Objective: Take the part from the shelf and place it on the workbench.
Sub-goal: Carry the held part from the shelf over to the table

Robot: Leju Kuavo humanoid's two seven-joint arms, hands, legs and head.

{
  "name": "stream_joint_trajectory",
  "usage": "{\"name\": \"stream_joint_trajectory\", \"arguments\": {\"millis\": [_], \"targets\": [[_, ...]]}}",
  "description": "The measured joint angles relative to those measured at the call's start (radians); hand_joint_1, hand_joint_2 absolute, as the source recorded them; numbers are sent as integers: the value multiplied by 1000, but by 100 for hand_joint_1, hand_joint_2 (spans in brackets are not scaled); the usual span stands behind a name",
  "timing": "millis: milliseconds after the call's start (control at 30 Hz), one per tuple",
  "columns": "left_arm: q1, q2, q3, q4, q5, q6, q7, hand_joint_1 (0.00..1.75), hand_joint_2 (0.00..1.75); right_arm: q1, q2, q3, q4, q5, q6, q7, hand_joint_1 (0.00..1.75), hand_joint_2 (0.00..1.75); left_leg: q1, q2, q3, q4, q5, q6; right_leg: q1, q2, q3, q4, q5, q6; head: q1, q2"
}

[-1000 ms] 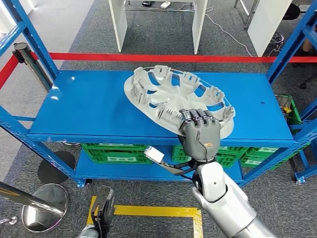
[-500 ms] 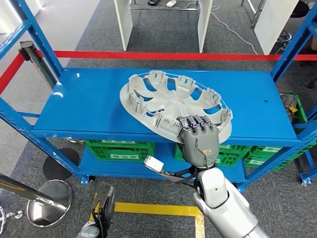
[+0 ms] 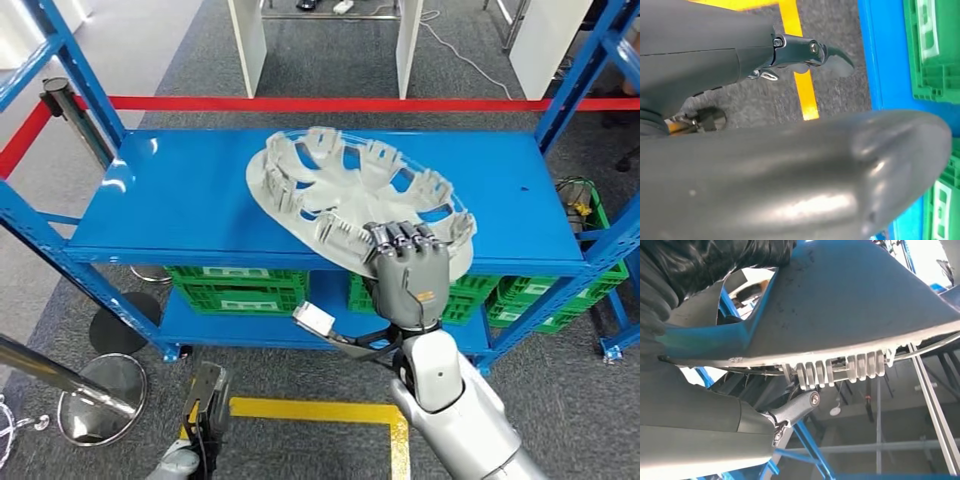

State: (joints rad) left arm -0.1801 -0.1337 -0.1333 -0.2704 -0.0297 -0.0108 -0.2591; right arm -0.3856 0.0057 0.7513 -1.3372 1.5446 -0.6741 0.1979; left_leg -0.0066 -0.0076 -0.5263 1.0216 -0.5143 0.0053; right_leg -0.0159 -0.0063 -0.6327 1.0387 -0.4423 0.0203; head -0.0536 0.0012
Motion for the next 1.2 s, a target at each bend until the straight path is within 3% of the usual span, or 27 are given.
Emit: {"name": "stream_joint_trajectory", "arguments": {"millis": [67,100,167,233,267,300,333,400,467,533,567,633,700,767,800,833,900,967,1000,1100,1133,1200], "targets": [[-1,2,1,0,17,15,21,0,0,0,0,-3,-8,0,0,3,175,175,-1,1,-6,-12,15,10,-2,1,-6,-5,11,13,0,0],[-1,3,2,0,28,22,34,0,0,1,-1,-4,-12,0,0,5,175,175,1,2,-11,-18,25,16,-1,2,-13,-1,3,19,1,0],[-4,5,8,0,52,33,58,0,0,1,-1,-9,-21,0,0,10,175,175,5,5,-26,-28,46,28,1,5,-39,58,-62,26,6,0],[-5,10,20,0,81,36,82,0,0,1,-1,-12,-33,0,0,9,175,175,2,6,-50,-26,63,34,2,6,-72,179,-148,28,12,0],[-5,13,28,0,95,36,93,0,0,1,-1,-13,-39,0,0,5,175,175,1,6,-62,-24,71,34,3,6,-81,232,-168,29,13,0],[-5,16,35,0,106,35,102,0,0,1,-1,-14,-45,0,0,2,175,175,-1,6,-74,-22,80,34,3,6,-78,259,-165,29,13,0],[-5,20,42,0,115,34,110,0,0,1,-2,-15,-51,0,0,-2,175,175,-1,6,-87,-19,87,33,4,6,-59,253,-143,27,13,0],[-5,25,54,0,125,31,120,0,0,0,-2,-17,-64,0,0,-4,175,175,-2,5,-111,-9,100,29,4,6,22,149,-92,22,13,0],[-6,28,62,0,131,29,130,0,0,-2,-2,-17,-80,0,0,-4,175,175,-4,4,-130,1,112,20,7,8,106,23,-94,16,14,0],[-6,30,66,0,134,27,136,0,0,-5,-4,-17,-95,0,0,-4,175,175,-4,4,-142,4,129,11,12,10,131,-24,-108,11,14,0],[-5,32,68,0,134,26,138,0,0,-7,-5,-17,-99,0,0,-3,175,175,-4,3,-147,4,136,5,10,9,122,-26,-103,6,14,0],[-4,35,71,1,133,25,142,0,0,-8,-6,-18,-105,0,0,-3,175,175,-2,2,-159,23,108,-6,7,6,107,-27,-85,-10,11,0],[-4,36,72,1,126,25,150,0,0,-8,-9,-18,-111,0,0,-1,175,175,3,3,-183,110,21,-17,5,3,89,-26,-64,-23,5,0],[-5,33,73,1,117,26,160,0,0,-8,-15,-18,-117,0,0,5,175,175,9,3,-204,235,-54,-25,7,1,61,-19,-46,-27,2,0],[-5,31,72,1,112,27,164,0,0,-8,-19,-18,-119,0,0,10,175,175,11,3,-201,272,-62,-27,7,0,46,-15,-38,-27,2,0],[-6,28,72,1,108,29,168,0,0,-7,-23,-18,-120,0,0,15,175,175,12,3,-185,275,-50,-28,7,0,31,-10,-30,-26,2,0],[-8,23,69,1,100,34,173,0,0,-1,-28,-21,-127,0,0,21,175,175,15,3,-108,184,-6,-25,7,0,5,-1,-17,-22,2,0],[-12,16,65,1,95,40,175,0,0,15,-29,-28,-142,0,0,18,175,175,12,2,-24,57,-1,-17,8,-1,-12,3,-3,-12,3,0],[-12,12,63,1,93,43,175,0,0,25,-29,-33,-151,0,0,14,175,175,9,1,-3,18,-6,-13,8,-1,-16,2,5,-5,3,0],[-4,4,58,2,89,55,178,0,0,67,-30,-52,-181,0,0,-8,175,175,4,2,-7,-12,11,6,5,0,-24,-8,24,17,3,0],[0,2,58,3,89,59,181,0,0,85,-31,-62,-192,0,0,-18,175,175,6,4,-15,-17,23,14,5,2,-32,1,6,22,4,0],[7,0,58,4,91,63,186,0,0,115,-33,-84,-211,0,0,-35,175,175,9,6,-38,-23,48,26,5,5,-58,74,-82,28,10,0]]}}
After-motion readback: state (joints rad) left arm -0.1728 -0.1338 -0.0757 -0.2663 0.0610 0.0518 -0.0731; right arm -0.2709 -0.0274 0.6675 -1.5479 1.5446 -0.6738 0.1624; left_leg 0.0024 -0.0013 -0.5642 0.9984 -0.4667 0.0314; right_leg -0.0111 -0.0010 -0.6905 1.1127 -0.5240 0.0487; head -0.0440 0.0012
